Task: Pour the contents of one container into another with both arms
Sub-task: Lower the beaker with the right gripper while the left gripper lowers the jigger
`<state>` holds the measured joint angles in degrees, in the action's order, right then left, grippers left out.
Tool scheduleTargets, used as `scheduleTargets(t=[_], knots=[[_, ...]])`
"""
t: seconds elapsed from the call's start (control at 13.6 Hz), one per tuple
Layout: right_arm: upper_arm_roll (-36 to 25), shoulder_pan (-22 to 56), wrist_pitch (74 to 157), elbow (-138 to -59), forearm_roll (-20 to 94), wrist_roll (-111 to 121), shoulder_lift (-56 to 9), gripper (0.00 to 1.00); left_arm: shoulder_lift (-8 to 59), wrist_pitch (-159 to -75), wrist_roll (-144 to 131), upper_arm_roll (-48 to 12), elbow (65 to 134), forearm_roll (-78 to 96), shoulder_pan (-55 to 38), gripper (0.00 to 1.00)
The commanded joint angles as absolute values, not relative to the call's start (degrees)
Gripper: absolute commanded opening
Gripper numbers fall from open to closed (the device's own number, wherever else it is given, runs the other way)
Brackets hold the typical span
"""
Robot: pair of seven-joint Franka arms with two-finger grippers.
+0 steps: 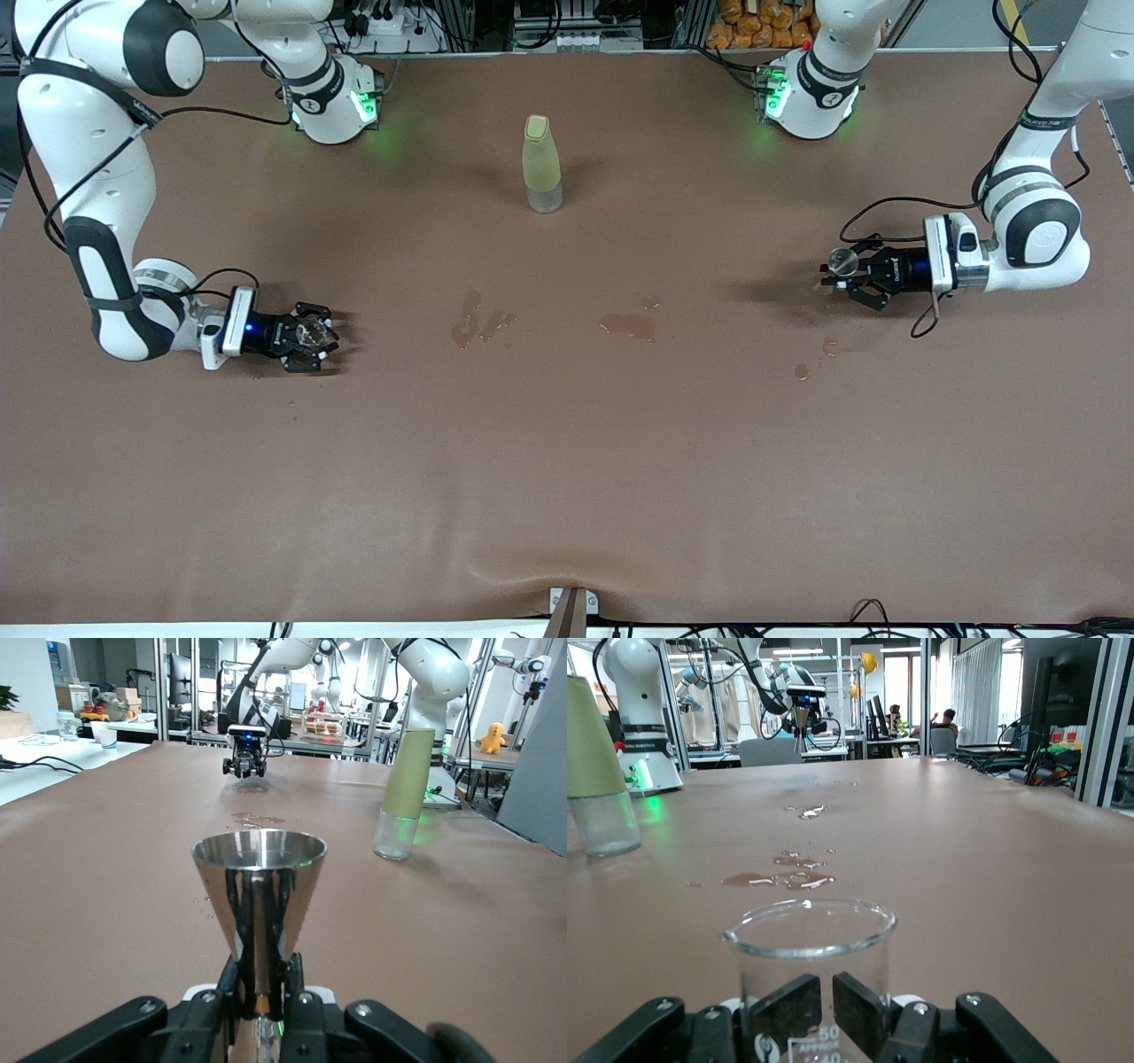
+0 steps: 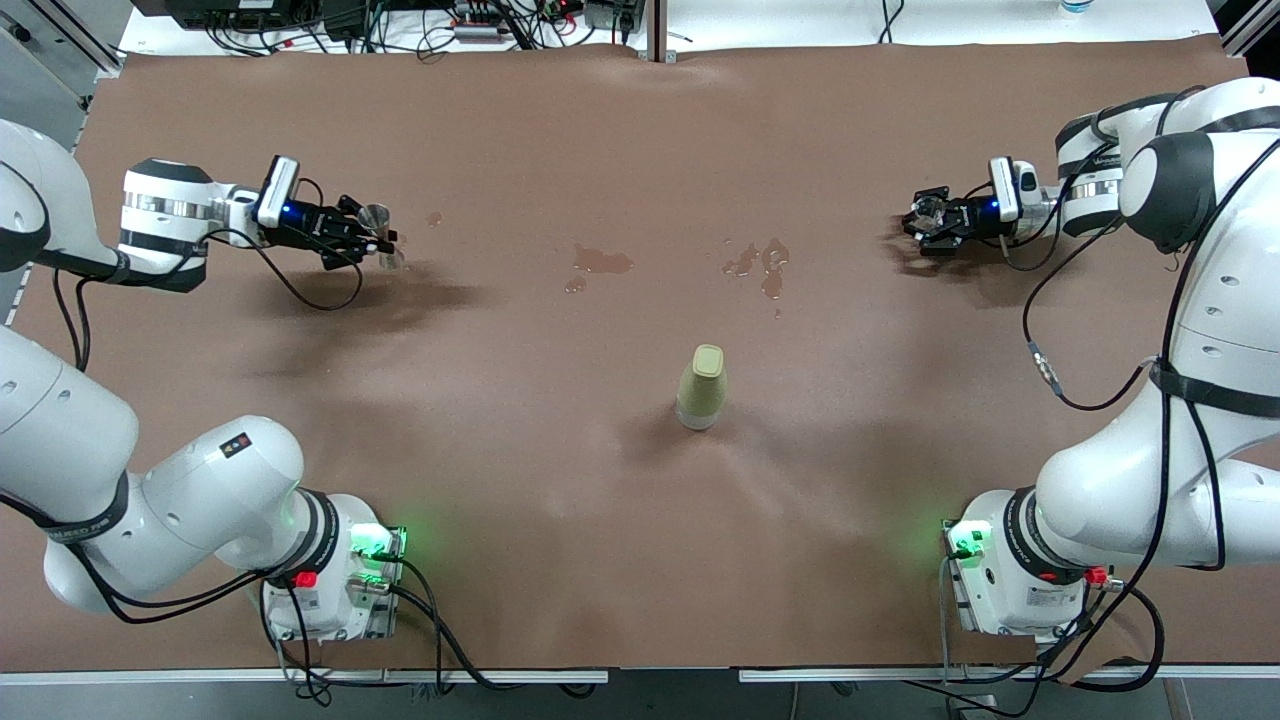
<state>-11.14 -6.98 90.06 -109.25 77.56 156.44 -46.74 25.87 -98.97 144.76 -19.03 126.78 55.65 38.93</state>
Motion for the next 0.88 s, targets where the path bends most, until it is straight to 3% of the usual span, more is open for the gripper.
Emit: scheduleTargets(t=[0.0, 0.81], knots=[[-10.81, -7.12, 89.82, -106.61, 77.96, 160.58, -49.57, 0.00, 28.12, -97.65, 145.28, -19.16, 125.16, 53.19, 41.12, 0.00], [-10.81, -7.29, 92.63, -105.91, 78.05, 161.28, -50.27, 0.00, 35.59, -97.65, 149.94, -19.16, 121.38, 51.68, 43.33, 0.00]])
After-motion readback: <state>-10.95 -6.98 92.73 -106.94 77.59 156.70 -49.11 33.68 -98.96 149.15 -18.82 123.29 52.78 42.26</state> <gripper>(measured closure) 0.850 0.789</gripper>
